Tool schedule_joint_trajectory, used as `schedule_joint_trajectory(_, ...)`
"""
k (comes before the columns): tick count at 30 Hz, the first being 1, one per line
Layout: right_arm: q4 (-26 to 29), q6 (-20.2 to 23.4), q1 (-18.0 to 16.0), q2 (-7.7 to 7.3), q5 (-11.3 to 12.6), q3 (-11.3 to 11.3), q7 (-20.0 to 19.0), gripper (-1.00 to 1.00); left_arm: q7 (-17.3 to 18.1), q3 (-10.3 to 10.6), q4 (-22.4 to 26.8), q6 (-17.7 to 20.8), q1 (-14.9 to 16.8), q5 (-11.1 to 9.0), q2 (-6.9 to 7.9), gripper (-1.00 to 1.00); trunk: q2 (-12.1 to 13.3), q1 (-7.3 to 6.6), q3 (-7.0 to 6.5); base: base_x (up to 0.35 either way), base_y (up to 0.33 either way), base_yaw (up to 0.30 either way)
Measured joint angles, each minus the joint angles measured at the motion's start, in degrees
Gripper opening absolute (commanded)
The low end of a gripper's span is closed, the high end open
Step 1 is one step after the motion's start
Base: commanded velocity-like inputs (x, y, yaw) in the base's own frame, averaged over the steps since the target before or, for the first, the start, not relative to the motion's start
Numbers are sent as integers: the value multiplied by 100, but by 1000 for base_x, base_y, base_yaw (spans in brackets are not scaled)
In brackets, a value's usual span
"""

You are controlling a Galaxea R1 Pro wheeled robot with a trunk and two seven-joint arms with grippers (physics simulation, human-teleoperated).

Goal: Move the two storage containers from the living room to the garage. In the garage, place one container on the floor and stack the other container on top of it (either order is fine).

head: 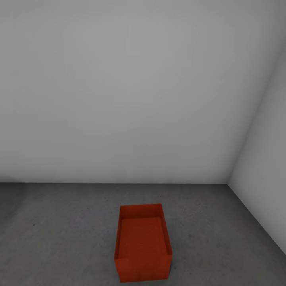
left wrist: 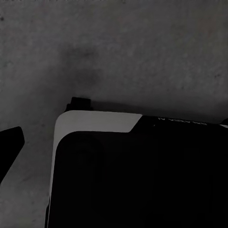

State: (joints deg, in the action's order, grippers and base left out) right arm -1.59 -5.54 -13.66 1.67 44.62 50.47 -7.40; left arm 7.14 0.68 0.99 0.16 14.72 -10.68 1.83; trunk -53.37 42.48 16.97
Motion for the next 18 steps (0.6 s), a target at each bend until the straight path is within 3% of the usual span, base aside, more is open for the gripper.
schedule_joint_trajectory(18,0,-1,0,5,4,0,0,100,0,1,0,0,1,-1,0,100,0,0,0,0,0,0)
